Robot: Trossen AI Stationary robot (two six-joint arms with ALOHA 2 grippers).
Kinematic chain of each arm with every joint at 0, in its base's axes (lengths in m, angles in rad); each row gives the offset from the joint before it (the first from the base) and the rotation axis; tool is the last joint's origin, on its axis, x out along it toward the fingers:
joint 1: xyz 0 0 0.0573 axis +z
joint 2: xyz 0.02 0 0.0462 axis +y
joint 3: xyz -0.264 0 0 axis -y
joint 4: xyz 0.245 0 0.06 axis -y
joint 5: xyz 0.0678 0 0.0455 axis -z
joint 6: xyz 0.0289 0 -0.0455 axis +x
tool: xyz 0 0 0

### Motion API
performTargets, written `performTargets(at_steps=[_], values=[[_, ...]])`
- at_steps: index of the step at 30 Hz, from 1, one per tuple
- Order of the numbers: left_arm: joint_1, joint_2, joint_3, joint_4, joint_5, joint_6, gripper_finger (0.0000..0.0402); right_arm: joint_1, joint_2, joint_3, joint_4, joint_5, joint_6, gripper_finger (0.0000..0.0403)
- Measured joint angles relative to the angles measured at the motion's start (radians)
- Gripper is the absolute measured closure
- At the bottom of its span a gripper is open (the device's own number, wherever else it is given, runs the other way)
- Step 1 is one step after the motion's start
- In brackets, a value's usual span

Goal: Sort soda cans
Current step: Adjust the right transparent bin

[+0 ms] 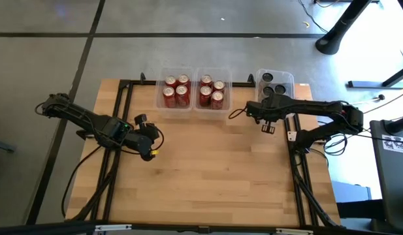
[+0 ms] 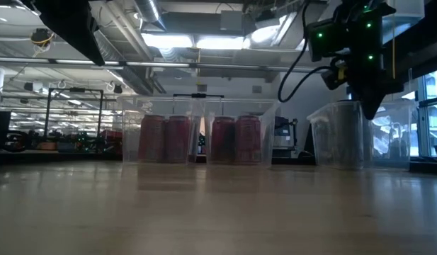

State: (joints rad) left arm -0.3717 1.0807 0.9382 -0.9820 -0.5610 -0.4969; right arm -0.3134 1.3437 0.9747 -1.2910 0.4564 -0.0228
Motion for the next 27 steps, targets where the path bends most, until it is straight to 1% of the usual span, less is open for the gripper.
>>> performTargets(at_steps=[2, 6, 17, 27], values=[[0.000, 0.000, 0.000, 0.000, 0.000, 0.000, 0.0394, 0.000, 0.000, 0.004, 0.004, -0.003, -0.003, 0.0367], [0.000, 0.000, 0.000, 0.008, 0.000, 0.011, 0.0394, 0.013, 0.001, 0.015, 0.013, -0.005, -0.028, 0.0385], [0.000, 0.000, 0.000, 0.008, 0.000, 0.008, 0.0394, 0.107, 0.002, 0.025, 0.085, 0.011, -0.099, 0.0385], [0.000, 0.000, 0.000, 0.040, 0.000, 0.027, 0.0394, 0.117, 0.009, 0.027, 0.239, 0.033, -0.196, 0.0385]])
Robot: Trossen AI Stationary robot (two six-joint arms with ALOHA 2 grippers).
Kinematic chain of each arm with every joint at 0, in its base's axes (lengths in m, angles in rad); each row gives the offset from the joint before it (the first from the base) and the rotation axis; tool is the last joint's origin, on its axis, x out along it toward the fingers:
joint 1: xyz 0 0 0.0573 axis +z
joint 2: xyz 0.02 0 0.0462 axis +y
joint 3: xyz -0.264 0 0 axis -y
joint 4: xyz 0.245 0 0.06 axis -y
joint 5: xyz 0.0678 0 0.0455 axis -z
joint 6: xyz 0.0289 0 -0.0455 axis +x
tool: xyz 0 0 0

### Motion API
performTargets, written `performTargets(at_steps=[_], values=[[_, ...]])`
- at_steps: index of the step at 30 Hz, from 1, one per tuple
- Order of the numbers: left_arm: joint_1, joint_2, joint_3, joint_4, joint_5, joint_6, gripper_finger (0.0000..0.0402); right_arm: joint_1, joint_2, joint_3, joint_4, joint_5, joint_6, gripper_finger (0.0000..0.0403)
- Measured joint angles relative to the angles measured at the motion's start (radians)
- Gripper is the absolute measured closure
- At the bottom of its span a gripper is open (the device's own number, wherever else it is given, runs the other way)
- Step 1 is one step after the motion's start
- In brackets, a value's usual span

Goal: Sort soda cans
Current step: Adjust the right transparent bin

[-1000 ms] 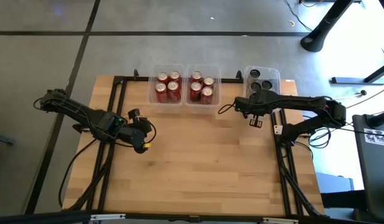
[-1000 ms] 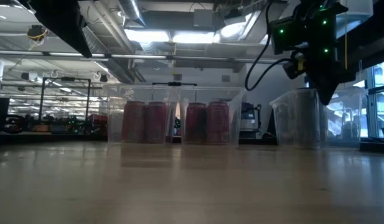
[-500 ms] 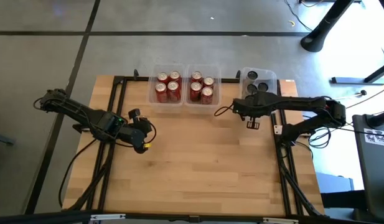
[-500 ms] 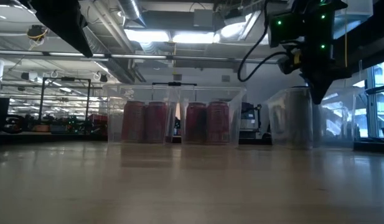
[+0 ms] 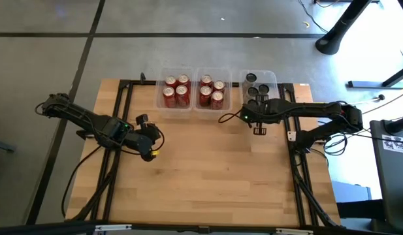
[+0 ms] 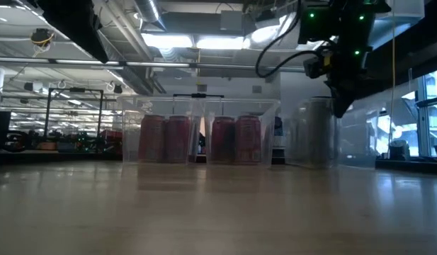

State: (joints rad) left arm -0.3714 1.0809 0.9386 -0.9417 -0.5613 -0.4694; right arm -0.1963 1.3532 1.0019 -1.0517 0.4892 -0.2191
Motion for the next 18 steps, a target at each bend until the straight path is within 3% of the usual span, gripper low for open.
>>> performTargets(at_steps=[9, 18], values=[[0.000, 0.000, 0.000, -0.003, 0.000, 0.000, 0.0394, -0.001, 0.068, 0.008, 0.122, 0.053, -0.041, 0.0375], [0.000, 0.000, 0.000, -0.003, 0.000, 0.003, 0.0394, -0.015, 0.085, 0.059, 0.153, -0.012, -0.022, 0.0373]])
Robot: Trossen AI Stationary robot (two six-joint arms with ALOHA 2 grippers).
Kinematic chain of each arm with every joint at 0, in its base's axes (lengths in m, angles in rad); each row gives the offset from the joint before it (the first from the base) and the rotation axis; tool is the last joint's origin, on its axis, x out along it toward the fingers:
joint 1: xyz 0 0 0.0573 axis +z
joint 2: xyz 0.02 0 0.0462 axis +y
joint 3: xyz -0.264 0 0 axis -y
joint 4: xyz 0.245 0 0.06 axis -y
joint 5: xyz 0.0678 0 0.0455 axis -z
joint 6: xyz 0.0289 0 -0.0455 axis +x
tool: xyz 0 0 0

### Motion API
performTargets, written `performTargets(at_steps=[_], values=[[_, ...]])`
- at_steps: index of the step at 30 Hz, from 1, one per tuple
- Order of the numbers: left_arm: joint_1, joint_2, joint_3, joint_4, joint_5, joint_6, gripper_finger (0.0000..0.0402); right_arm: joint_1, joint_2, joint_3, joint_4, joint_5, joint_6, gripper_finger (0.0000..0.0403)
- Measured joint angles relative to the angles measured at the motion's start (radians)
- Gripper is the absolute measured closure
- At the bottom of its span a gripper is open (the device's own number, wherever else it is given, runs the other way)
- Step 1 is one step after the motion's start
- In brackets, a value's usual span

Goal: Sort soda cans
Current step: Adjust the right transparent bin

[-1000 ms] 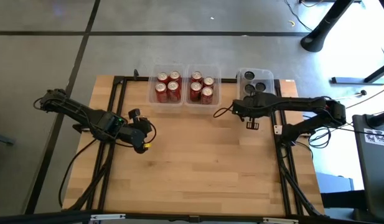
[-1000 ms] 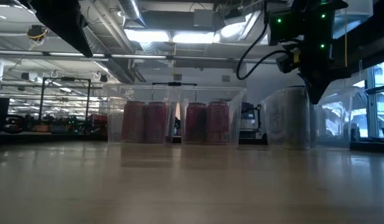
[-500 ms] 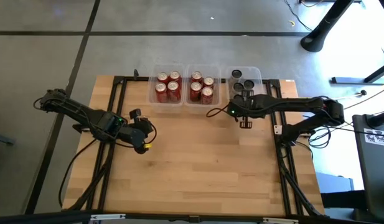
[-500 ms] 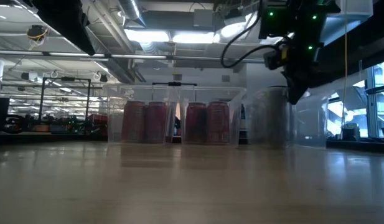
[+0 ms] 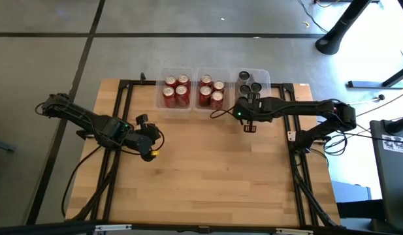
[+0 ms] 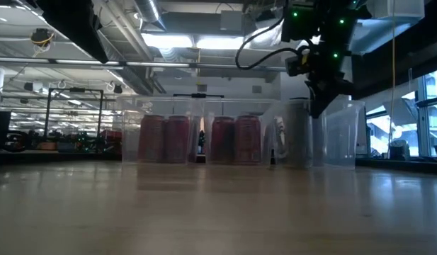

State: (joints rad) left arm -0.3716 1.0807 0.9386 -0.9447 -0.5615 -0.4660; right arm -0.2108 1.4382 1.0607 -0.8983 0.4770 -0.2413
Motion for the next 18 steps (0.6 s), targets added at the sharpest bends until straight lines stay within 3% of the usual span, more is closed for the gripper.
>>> performTargets(at_steps=[11, 18], values=[[0.000, 0.000, 0.000, -0.002, 0.000, 0.002, 0.0394, 0.001, 0.021, 0.006, 0.006, -0.008, -0.020, 0.0366], [0.000, 0.000, 0.000, -0.002, 0.000, 0.006, 0.0394, 0.003, 0.020, 0.006, 0.014, -0.017, -0.005, 0.0323]])
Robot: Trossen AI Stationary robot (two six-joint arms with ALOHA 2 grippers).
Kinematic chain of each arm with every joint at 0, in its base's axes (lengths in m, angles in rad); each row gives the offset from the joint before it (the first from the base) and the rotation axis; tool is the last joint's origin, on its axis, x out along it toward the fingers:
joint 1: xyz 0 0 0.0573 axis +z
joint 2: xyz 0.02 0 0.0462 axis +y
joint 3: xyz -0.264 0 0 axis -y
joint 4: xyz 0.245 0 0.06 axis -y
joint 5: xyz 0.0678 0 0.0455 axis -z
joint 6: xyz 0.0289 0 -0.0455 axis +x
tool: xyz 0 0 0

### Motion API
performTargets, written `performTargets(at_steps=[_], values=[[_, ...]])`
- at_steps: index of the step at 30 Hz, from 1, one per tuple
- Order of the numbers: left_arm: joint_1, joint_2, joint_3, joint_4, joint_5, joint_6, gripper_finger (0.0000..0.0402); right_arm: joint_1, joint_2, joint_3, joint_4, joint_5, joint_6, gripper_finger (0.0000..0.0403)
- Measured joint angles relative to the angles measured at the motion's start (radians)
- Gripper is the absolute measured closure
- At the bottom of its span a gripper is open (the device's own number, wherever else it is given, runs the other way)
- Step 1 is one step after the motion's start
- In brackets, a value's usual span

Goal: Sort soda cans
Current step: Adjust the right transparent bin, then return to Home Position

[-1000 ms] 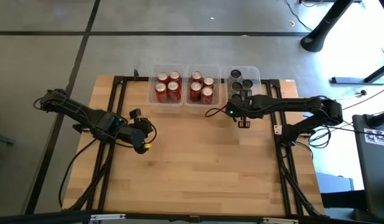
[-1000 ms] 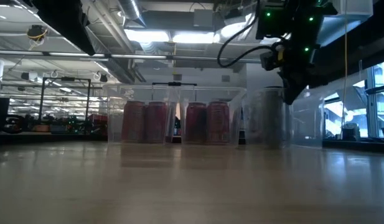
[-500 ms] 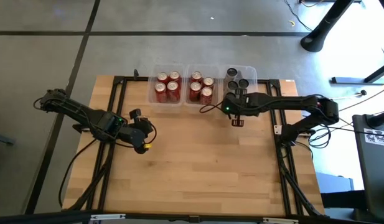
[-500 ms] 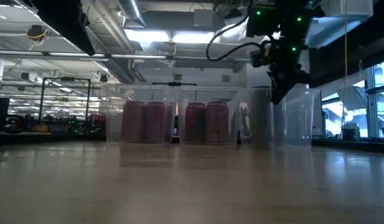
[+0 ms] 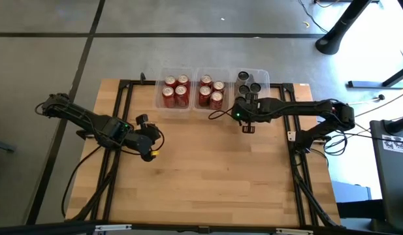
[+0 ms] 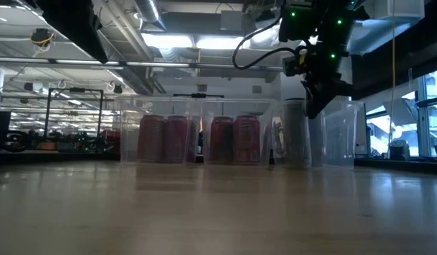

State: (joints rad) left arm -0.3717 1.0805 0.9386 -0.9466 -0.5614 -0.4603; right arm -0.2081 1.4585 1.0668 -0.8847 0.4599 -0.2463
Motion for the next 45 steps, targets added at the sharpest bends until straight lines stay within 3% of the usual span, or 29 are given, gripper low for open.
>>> performTargets(at_steps=[8, 14, 17, 21, 25, 31, 41, 45], values=[[0.000, 0.000, 0.000, 0.000, 0.000, 0.014, 0.0394, 0.000, -0.030, 0.088, -0.184, -0.019, 0.098, 0.0257], [0.000, 0.000, 0.000, 0.022, 0.000, 0.036, 0.0394, 0.000, -0.032, 0.290, -0.405, -0.168, 0.208, 0.0241], [0.000, -0.002, 0.000, 0.050, 0.000, 0.082, 0.0394, 0.012, -0.049, 0.360, -0.414, -0.273, 0.258, 0.0247], [0.013, -0.035, 0.000, 0.120, 0.000, 0.162, 0.0400, 0.014, -0.159, 0.324, -0.232, -0.364, 0.238, 0.0281], [0.044, -0.129, -0.053, 0.264, 0.008, 0.257, 0.0400, 0.011, -0.276, 0.201, 0.030, -0.443, 0.191, 0.0330], [0.146, -0.323, -0.209, 0.527, 0.163, 0.347, 0.0401, 0.011, -0.410, -0.009, 0.358, -0.577, 0.134, 0.0396], [0.233, -0.593, -0.491, 0.896, 0.404, 0.398, 0.0401, 0.011, -0.660, -0.350, 0.703, -0.736, 0.223, 0.0400], [0.260, -0.649, -0.590, 1.038, 0.458, 0.397, 0.0401, 0.012, -0.758, -0.462, 0.803, -0.742, 0.293, 0.0395]])
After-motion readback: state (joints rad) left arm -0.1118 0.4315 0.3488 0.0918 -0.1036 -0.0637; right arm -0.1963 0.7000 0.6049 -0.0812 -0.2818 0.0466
